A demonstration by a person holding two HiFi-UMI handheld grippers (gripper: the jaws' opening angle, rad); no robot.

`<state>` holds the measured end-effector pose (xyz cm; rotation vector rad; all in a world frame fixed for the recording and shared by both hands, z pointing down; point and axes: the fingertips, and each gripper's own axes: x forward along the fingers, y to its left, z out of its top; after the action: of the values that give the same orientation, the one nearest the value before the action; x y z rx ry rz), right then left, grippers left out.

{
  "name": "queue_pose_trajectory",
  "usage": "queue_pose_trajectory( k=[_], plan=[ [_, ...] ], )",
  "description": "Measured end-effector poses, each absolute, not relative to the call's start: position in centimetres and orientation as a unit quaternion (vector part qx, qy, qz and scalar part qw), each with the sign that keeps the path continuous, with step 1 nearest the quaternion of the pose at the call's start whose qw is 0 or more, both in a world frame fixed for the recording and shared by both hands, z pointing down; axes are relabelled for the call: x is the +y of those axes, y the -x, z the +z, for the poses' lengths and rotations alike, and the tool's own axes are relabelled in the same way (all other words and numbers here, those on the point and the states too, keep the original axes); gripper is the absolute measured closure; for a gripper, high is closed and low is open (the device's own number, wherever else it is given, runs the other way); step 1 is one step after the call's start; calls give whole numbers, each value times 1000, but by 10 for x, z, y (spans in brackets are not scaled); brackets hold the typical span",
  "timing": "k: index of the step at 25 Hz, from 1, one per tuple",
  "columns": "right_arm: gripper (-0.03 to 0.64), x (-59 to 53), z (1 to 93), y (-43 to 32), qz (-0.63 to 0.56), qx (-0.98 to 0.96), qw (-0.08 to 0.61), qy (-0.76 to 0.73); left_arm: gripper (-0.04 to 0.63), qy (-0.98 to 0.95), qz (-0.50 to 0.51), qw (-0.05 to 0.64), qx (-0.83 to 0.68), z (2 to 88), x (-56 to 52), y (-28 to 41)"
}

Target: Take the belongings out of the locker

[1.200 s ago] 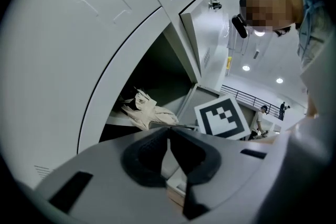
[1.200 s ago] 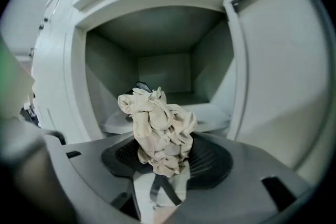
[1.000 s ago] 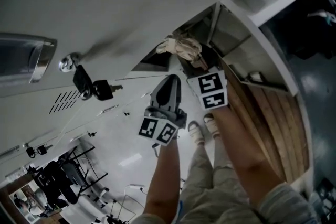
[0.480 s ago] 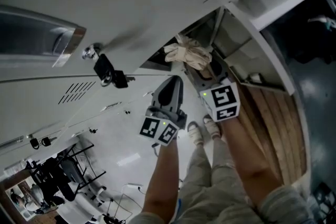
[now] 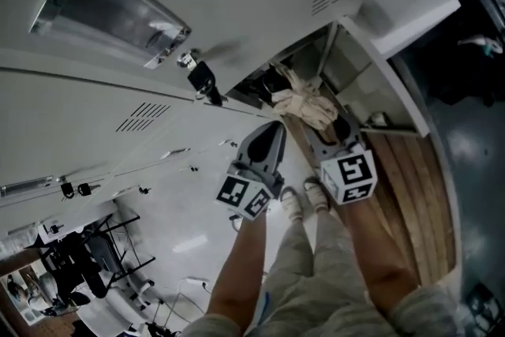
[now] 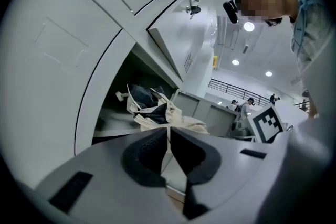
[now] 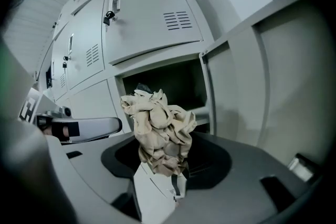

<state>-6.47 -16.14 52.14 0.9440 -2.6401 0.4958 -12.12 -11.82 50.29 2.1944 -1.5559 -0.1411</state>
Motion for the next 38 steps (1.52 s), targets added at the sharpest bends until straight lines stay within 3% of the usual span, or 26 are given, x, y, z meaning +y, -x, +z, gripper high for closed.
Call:
queue_pose_trajectory(
  k=[13, 17, 19, 22, 38],
  plan=[
    [390, -131, 447, 19, 161, -926, 109, -324, 582, -831, -47, 232, -503, 446, -74, 92],
    [388, -119, 422, 11, 151, -934, 106, -307, 431, -832, -109, 295, -456, 419, -67, 78],
    [390, -110, 410, 9, 147, -939, 105, -294, 276, -829, -134, 327, -433, 409, -66, 70],
    [390, -95, 393, 11, 134, -947, 103, -272, 182, -831, -153, 350, -404, 390, -67, 62],
    [388, -37, 366, 29, 84, -972, 122, -182, 178, -824, -197, 316, -427, 338, -65, 61]
  ],
)
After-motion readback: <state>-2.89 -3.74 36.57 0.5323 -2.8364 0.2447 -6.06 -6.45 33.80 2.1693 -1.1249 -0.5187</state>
